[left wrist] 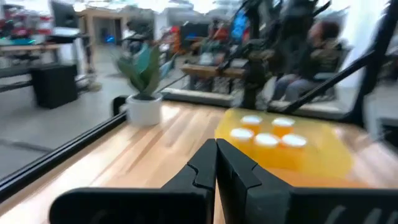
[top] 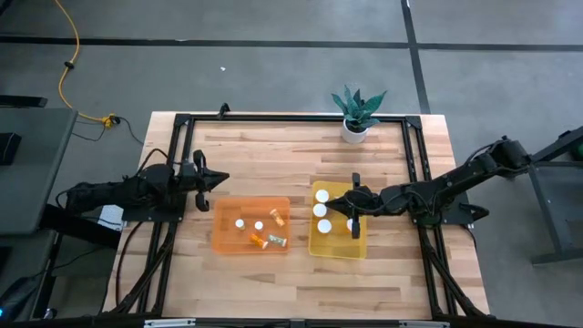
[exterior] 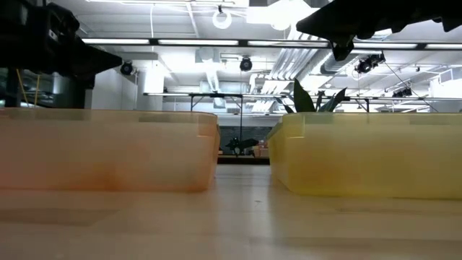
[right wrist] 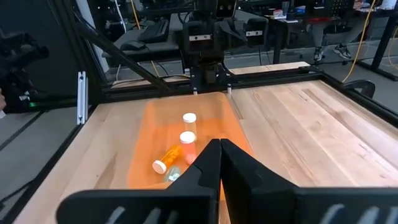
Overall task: Pick and place medicine bottles into bin by pill shape (circle, oval)
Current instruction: Return to Home Position
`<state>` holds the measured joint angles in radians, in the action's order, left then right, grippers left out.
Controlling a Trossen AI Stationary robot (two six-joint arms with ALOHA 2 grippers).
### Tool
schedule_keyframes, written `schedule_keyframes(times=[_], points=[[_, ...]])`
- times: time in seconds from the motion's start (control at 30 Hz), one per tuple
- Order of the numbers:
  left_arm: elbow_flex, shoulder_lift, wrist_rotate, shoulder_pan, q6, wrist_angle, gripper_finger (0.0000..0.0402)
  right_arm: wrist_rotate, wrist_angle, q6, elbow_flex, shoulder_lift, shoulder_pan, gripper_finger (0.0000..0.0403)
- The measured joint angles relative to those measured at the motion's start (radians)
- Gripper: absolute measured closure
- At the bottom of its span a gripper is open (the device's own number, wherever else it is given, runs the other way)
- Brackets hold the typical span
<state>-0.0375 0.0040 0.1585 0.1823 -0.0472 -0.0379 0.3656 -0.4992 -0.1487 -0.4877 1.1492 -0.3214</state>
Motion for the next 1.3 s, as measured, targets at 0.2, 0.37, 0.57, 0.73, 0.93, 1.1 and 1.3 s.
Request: schedule_keyframes(times=[0.2, 0.37, 0.57, 0.73, 0.93, 1.1, 1.3], points=[[0.026, 0.0, -0.137, 0.081, -0.081, 0.052, 0.0401, -0.006, 0.071, 0.013, 0.0, -0.065, 0.0, 0.0402], [0.026, 0.0, -0.125, 0.093, -0.098, 0.052, 0.0402, 0.001, 0.106, 0.005, 0.072, -0.196, -0.007, 0.0403], [0.026, 0.0, -0.116, 0.093, -0.094, 0.052, 0.0401, 0.018, 0.071, -0.016, 0.229, -0.471, 0.029, 0.0403], [0.026, 0.0, -0.115, 0.093, -0.081, 0.052, 0.0401, -0.026, 0.249, -0.055, 0.27, -0.739, 0.076, 0.0403], [0.026, 0.0, -0.115, 0.093, -0.081, 0.052, 0.0401, -0.037, 0.405, -0.098, 0.278, -0.941, 0.079, 0.0403], [0.026, 0.0, -0.114, 0.093, -0.081, 0.052, 0.0401, -0.064, 0.27, -0.032, 0.394, -0.981, 0.054, 0.0403], [0.026, 0.0, -0.114, 0.093, -0.081, 0.052, 0.0401, -0.148, 0.255, -0.002, 0.439, -1.043, 0.071, 0.0403]])
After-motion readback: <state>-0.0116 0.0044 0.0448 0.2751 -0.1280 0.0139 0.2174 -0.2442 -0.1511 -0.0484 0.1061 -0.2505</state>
